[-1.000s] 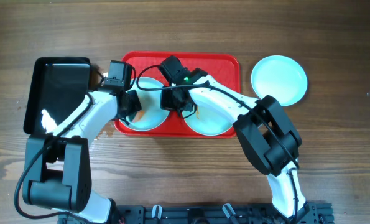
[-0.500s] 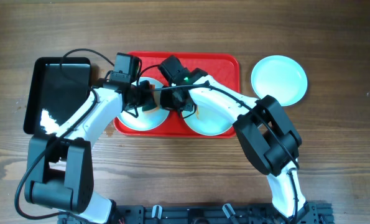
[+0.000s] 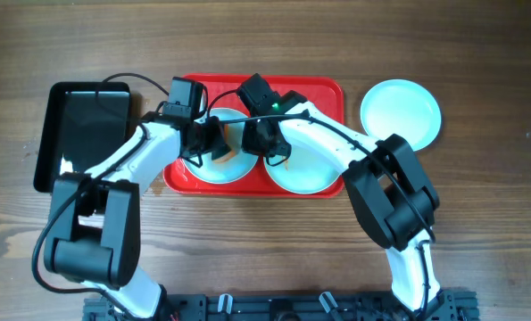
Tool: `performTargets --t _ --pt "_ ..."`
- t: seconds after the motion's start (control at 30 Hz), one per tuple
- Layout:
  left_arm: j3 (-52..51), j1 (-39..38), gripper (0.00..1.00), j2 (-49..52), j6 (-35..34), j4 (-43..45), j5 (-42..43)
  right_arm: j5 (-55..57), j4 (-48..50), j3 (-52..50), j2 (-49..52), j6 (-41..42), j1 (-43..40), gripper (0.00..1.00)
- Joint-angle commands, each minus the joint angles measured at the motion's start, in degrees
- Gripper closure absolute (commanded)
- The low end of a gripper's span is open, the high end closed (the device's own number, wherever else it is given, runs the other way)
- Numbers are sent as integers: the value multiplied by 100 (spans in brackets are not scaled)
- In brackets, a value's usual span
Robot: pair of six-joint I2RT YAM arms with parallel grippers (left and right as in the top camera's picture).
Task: Clean dirty plates on tray and stack at the side
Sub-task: 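Scrub the plate on the red tray with the sponge in the left gripper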
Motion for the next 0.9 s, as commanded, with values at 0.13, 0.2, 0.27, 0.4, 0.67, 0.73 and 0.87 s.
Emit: performTargets --t 0.13,0.2,0.27,0.4,0.67,0.73,0.87 --pt "79 2 96 151 -13 223 35 570 -136 -192 323 -79 -109 96" --pt "79 90 96 153 -13 13 -680 570 -136 -192 323 -79 -109 96" --pt "79 271 96 153 -13 -232 -1178 568 -136 -192 323 -79 -109 95" --pt "79 726 96 153 -13 -647 -1615 551 -138 -192 323 -79 -109 96" --pt "83 879 96 -544 -13 -975 -584 546 -116 -192 323 -70 -109 96" --pt "83 728 96 -916 -13 -973 -249 529 -116 -192 323 -63 -109 96" --pt "79 319 96 -1021 -17 -898 -214 116 46 -192 323 -81 -107 96"
